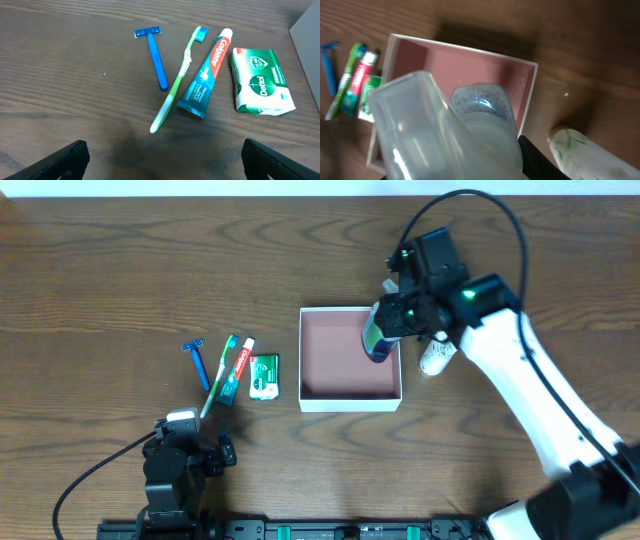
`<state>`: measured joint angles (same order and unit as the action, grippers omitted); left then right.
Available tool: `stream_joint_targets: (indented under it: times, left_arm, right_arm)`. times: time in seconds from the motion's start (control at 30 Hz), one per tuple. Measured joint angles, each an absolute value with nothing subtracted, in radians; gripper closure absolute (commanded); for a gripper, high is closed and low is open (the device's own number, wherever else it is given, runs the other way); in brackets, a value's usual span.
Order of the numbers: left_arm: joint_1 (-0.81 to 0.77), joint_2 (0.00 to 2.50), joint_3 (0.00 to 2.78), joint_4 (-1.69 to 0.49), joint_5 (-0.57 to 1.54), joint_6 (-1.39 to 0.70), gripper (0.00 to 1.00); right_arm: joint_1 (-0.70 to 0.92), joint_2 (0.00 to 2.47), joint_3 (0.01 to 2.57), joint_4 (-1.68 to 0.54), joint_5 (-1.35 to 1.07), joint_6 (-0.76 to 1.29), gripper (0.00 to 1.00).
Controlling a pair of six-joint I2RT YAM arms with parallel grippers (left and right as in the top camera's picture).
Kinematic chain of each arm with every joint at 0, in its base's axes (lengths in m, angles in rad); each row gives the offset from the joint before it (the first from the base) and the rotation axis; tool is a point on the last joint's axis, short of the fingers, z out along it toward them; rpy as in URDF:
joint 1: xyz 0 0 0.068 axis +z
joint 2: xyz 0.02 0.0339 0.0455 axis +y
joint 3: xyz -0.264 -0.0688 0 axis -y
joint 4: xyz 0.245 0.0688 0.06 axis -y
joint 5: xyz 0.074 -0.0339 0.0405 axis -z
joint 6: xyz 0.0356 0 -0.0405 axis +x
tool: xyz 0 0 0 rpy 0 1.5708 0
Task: Pack container
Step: 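Carry the bottle left and lower it into the box, release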
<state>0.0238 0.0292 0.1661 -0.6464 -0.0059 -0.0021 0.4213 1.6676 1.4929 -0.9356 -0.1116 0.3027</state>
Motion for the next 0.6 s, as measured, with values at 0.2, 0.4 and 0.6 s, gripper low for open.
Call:
stream_joint_targets:
  times: [0.2,0.4,0.6]
  left_arm:
    - [0.024,0.029,0.166,-0.646,-0.006,-0.002,0.02]
    - [0.024,0.029,0.166,-0.646,-0.006,-0.002,0.02]
    - [0.023,0.029,0.167,-0.646,-0.006,-0.002,0.02]
  right_arm:
    - [0.436,1.807,1.493,-0.867,-0.092,0.325,0.62]
    - [0.437,1.858,1.493,-0.852,-0.034,0.338,0.56]
    - [0.437,1.856,1.495,-0.852,0.019,0.347,0.33]
